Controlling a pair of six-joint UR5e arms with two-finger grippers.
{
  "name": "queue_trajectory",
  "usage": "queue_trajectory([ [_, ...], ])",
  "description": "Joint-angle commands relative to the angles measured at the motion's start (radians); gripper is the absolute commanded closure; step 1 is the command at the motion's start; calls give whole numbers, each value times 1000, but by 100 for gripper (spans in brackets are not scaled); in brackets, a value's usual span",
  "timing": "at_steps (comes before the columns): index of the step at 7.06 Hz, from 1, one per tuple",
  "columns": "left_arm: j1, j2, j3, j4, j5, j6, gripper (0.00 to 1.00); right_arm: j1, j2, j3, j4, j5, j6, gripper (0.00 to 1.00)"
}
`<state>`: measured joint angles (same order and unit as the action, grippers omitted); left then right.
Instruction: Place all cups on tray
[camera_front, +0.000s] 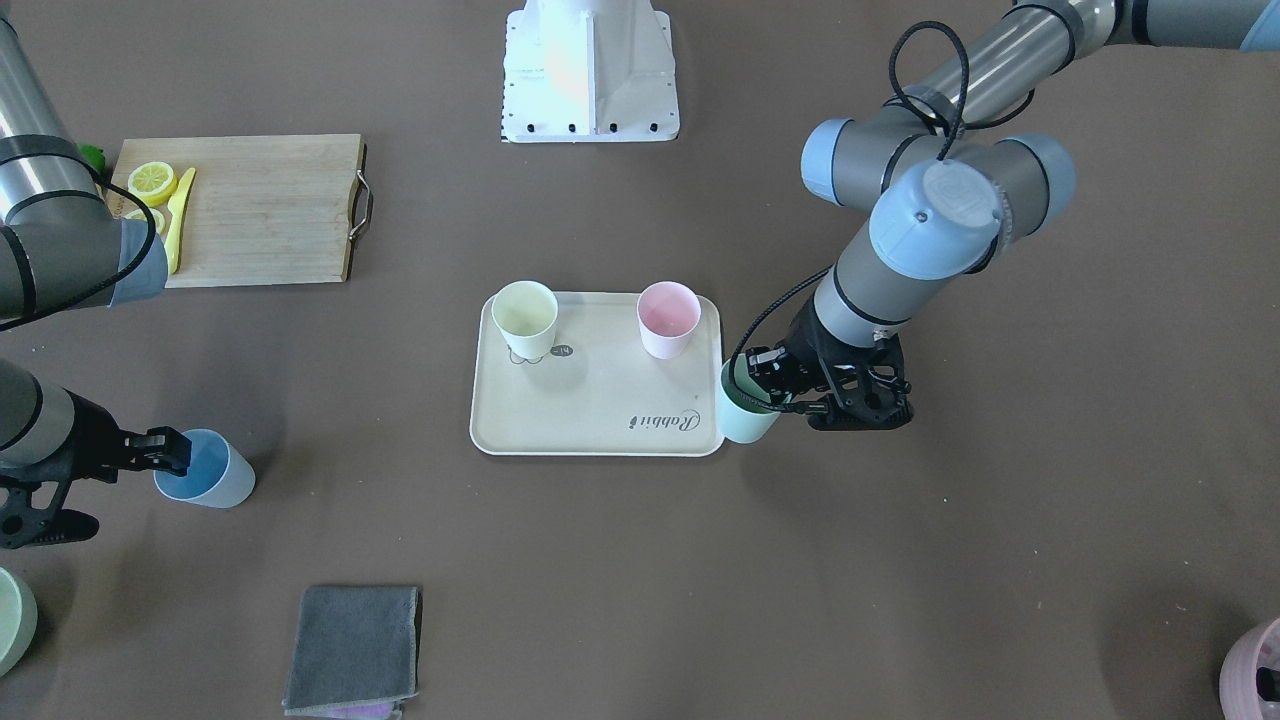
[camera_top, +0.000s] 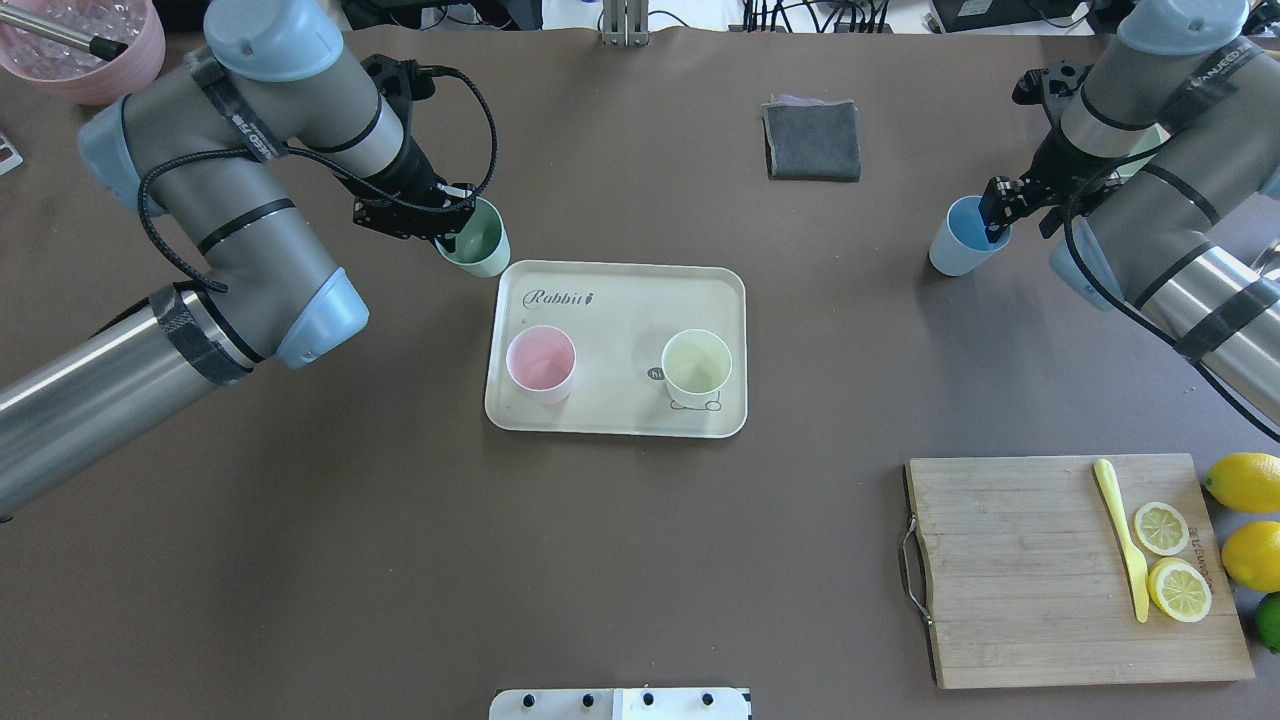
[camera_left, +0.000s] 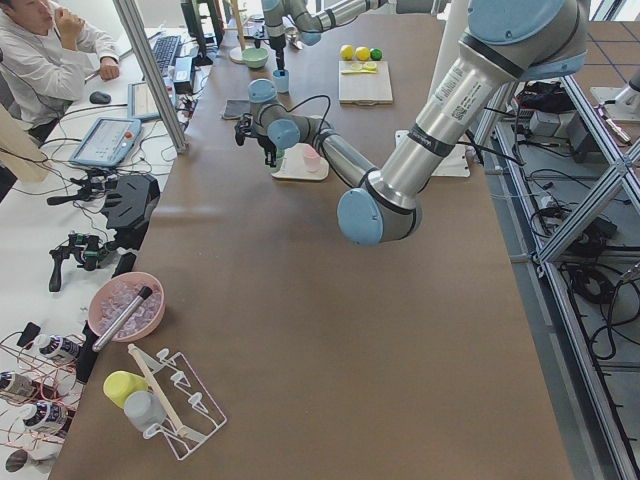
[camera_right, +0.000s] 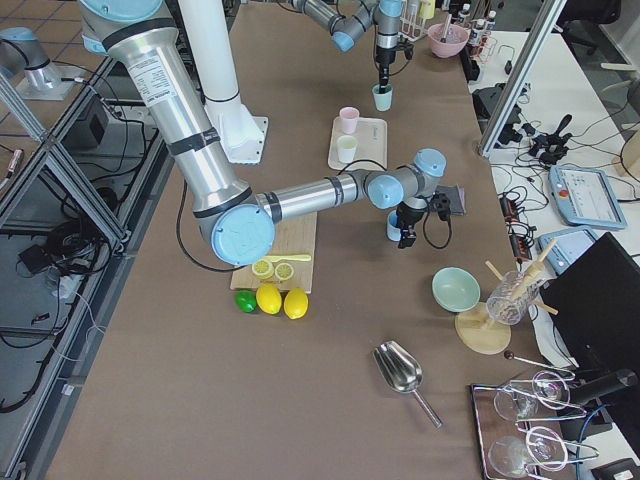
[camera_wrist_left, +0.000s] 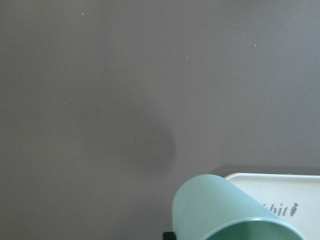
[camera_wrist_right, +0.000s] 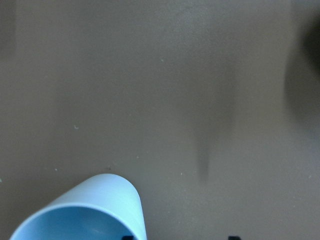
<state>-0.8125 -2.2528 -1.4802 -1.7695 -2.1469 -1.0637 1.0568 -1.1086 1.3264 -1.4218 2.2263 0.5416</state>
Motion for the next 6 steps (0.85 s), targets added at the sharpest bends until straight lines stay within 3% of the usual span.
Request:
queue_trajectory([
  [1,79,-11,-2,-4,83,-57,100,0,50,19,11,42,109,100],
  [3,128,-36,21,-10,135,-97,100,-96,73,141,14,69,359,100],
  [5,131,-44,43,-15,140,-93,100,-199,157,165,18,52,565,100],
  [6,131,-42,61,-45,142,-85,5,-228,179,177,18,52,618,100],
])
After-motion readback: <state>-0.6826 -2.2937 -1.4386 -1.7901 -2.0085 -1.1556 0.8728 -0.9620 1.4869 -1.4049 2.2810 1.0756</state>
